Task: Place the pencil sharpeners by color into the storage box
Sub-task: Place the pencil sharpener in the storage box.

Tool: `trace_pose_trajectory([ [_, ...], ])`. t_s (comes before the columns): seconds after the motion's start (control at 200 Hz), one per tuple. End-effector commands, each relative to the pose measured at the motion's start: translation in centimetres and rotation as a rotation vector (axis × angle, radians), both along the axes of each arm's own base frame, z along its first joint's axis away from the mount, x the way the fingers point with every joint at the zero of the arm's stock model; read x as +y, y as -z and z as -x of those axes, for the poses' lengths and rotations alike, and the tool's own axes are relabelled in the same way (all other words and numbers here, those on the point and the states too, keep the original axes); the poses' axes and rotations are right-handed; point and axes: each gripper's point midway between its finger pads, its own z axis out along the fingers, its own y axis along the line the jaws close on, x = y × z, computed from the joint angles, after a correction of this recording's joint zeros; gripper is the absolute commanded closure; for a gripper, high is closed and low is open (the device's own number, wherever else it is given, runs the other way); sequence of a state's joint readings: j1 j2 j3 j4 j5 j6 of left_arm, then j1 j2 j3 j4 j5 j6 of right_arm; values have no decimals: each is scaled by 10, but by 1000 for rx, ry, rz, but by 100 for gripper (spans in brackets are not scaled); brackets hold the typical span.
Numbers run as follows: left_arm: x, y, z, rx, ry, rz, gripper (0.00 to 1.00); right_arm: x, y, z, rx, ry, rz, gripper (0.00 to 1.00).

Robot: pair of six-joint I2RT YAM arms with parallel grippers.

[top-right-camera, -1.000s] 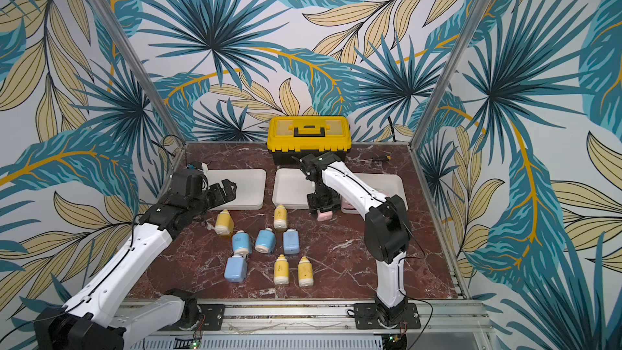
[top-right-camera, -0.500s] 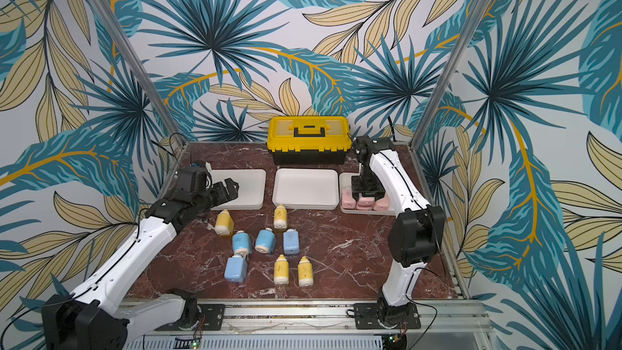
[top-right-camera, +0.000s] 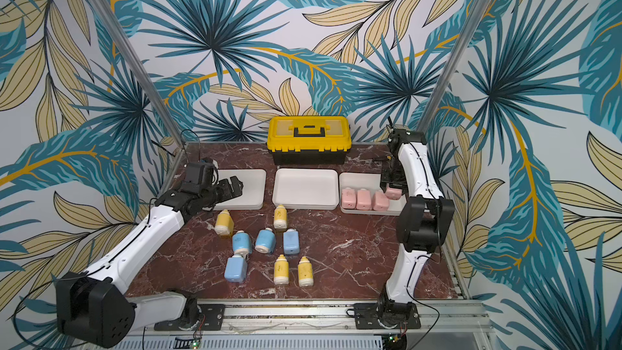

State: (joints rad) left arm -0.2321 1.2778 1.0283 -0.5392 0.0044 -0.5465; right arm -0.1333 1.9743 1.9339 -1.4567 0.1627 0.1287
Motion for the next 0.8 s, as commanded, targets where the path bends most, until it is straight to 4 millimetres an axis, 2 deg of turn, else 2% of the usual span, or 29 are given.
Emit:
trace_pose_trajectory([
  [0.0, -1, -7, -6, -18, 13, -4, 1, -17, 10, -3, 25, 12, 28, 55],
  [0.41, -1, 0, -15, 4, 29, -8, 1, -66, 35, -3, 39, 98, 31, 55],
  [0.586, 0, 1, -17, 9, 22, -3, 1, -67, 58, -7, 47, 102, -4, 57],
  [0.796, 2, 6, -18, 22, 20, -4, 1, -64, 70, -9, 29, 89, -22, 57],
])
